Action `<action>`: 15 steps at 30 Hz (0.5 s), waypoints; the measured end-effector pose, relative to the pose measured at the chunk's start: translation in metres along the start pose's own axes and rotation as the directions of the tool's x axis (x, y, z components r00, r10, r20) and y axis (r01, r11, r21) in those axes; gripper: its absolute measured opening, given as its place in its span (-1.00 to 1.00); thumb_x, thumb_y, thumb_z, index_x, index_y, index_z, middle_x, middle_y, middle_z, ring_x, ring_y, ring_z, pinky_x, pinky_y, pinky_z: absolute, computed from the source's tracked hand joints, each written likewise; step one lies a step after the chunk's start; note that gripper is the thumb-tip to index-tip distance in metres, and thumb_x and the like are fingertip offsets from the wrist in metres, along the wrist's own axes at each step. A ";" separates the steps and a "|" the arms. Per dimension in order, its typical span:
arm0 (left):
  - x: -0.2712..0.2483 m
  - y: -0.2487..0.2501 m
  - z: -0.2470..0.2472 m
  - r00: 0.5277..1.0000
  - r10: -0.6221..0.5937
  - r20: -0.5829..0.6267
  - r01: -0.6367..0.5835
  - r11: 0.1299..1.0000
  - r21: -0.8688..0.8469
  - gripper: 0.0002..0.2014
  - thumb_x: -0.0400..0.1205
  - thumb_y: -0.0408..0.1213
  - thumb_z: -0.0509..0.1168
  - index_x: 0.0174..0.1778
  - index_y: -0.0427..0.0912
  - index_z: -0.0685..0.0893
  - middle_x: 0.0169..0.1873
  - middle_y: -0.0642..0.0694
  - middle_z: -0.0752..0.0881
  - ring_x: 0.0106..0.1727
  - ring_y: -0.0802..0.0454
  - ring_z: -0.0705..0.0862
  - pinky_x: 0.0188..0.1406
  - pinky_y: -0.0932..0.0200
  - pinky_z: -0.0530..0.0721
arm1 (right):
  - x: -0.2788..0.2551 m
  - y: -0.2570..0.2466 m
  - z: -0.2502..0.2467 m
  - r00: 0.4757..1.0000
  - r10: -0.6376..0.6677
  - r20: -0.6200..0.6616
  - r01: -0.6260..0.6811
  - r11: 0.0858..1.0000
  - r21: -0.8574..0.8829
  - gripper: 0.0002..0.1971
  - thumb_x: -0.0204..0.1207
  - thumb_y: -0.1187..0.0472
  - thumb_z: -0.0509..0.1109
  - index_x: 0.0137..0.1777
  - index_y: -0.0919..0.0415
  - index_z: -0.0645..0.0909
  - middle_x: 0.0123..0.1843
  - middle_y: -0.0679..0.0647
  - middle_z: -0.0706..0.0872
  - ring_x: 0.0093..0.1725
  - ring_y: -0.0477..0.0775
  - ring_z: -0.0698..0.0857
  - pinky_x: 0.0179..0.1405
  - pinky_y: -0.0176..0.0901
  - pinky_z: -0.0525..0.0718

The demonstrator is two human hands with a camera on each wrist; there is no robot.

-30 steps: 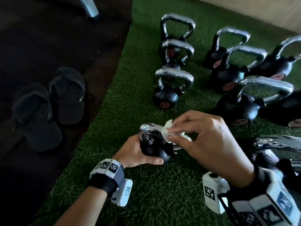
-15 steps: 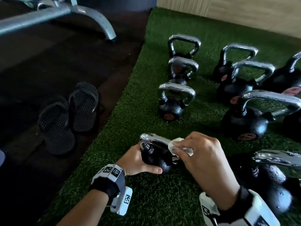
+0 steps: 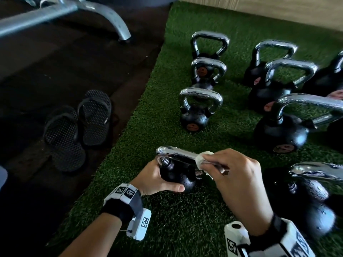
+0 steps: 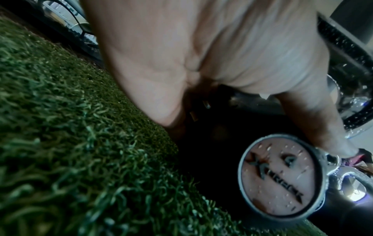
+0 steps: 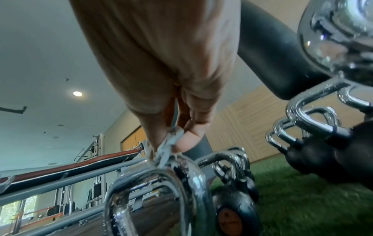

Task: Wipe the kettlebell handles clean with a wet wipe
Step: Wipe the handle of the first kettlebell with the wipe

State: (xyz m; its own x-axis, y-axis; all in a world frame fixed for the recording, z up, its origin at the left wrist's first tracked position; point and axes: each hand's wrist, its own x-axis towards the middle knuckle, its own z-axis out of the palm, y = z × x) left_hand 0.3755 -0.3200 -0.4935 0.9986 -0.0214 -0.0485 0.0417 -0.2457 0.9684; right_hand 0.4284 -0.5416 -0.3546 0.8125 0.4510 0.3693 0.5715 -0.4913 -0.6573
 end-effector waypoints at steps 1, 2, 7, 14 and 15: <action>0.000 0.000 0.000 1.000 0.002 0.004 -0.001 1.000 -0.009 -0.22 0.40 -0.16 0.74 0.54 0.03 0.56 0.40 0.04 0.73 0.47 0.02 0.67 0.51 -0.19 0.61 | -0.001 0.001 0.002 1.000 0.013 -0.003 -0.013 0.999 0.031 -0.85 0.34 0.24 0.70 -0.11 0.05 0.88 -0.17 -0.20 0.82 -0.15 -0.28 0.76 -0.12 -0.61 0.58; 0.000 -0.001 0.000 1.000 0.002 0.008 -0.002 1.000 -0.010 -0.22 0.40 -0.16 0.74 0.54 0.03 0.57 0.40 0.04 0.73 0.48 0.03 0.67 0.51 -0.18 0.61 | -0.003 0.004 0.003 0.999 0.034 -0.009 -0.034 0.998 0.052 -0.85 0.35 0.24 0.69 -0.10 0.05 0.88 -0.16 -0.22 0.82 -0.11 -0.29 0.77 -0.10 -0.64 0.56; 0.001 0.000 0.001 1.000 -0.001 0.016 0.002 0.999 -0.047 -0.21 0.39 -0.15 0.75 0.54 0.05 0.57 0.42 0.06 0.72 0.50 0.05 0.65 0.53 -0.17 0.59 | -0.018 0.028 -0.004 0.975 0.219 0.036 -0.222 0.961 0.167 -0.76 0.40 0.23 0.67 -0.06 -0.16 0.84 -0.13 -0.30 0.85 -0.10 -0.32 0.81 -0.05 -0.42 0.73; 0.000 -0.001 0.001 0.999 0.019 0.043 -0.017 0.999 -0.048 -0.24 0.43 -0.13 0.72 0.54 0.10 0.57 0.43 0.12 0.71 0.50 0.12 0.64 0.47 0.18 0.61 | -0.028 0.057 0.003 0.959 0.258 0.119 -0.284 0.897 0.340 -0.72 0.44 0.19 0.64 0.02 -0.26 0.84 -0.04 -0.30 0.87 -0.01 -0.27 0.84 -0.03 -0.40 0.76; 0.000 -0.001 0.001 0.999 0.022 0.041 -0.020 0.999 -0.036 -0.24 0.43 -0.11 0.72 0.55 0.11 0.57 0.42 0.14 0.71 0.49 0.14 0.64 0.45 0.24 0.61 | -0.030 0.060 0.007 0.943 0.298 0.149 -0.332 0.862 0.383 -0.73 0.42 0.14 0.64 0.02 -0.28 0.83 -0.04 -0.26 0.88 -0.01 -0.21 0.85 0.00 -0.31 0.79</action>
State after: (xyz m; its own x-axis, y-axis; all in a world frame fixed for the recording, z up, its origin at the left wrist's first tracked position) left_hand 0.3754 -0.3208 -0.4946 0.9971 -0.0662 -0.0373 0.0225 -0.2103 0.9774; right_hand 0.4373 -0.5791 -0.4096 0.9192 0.3899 0.0551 0.1787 -0.2881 -0.9408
